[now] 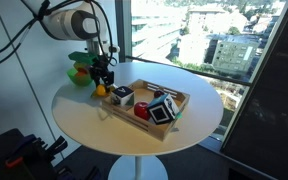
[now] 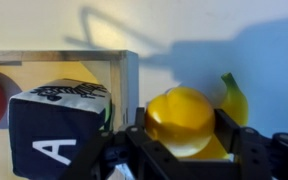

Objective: Put the right yellow fruit in the box

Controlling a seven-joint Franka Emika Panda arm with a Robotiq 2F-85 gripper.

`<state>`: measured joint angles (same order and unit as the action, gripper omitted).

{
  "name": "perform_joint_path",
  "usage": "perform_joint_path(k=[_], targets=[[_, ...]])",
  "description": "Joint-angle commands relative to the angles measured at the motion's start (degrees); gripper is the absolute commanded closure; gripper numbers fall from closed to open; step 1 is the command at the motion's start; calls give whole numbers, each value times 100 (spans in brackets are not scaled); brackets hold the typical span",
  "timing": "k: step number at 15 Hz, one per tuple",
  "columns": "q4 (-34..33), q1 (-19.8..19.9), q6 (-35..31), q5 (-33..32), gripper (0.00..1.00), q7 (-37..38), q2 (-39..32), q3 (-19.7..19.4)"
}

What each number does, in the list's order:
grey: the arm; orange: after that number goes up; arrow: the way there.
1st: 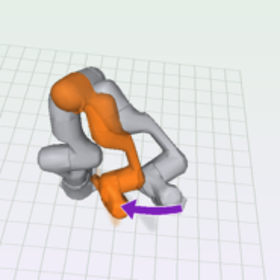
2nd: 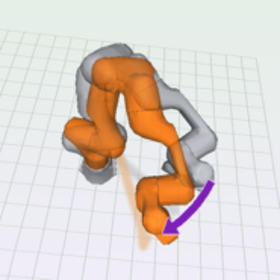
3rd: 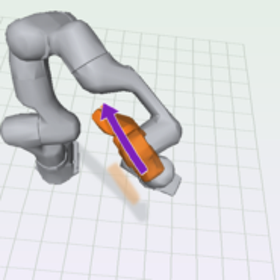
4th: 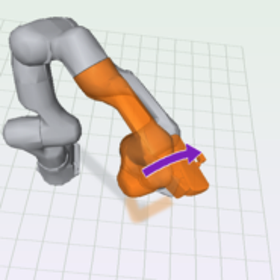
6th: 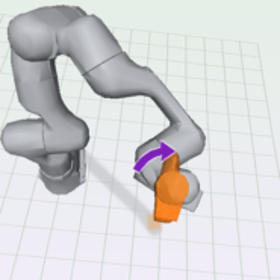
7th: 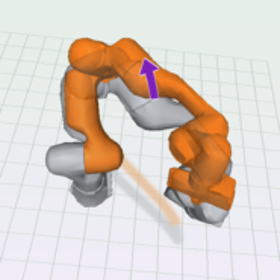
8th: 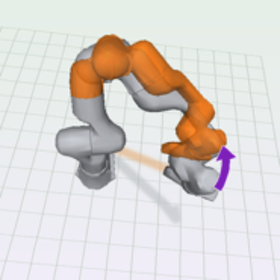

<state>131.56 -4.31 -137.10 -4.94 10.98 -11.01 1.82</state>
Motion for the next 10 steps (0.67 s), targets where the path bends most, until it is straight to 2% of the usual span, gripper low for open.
perform_joint_path(k=[1, 10], targets=[[-91, -4, 230, 31, 57, 55, 221, -17], [-345, 122, 254, 91, 57, 257, 381, -152]])
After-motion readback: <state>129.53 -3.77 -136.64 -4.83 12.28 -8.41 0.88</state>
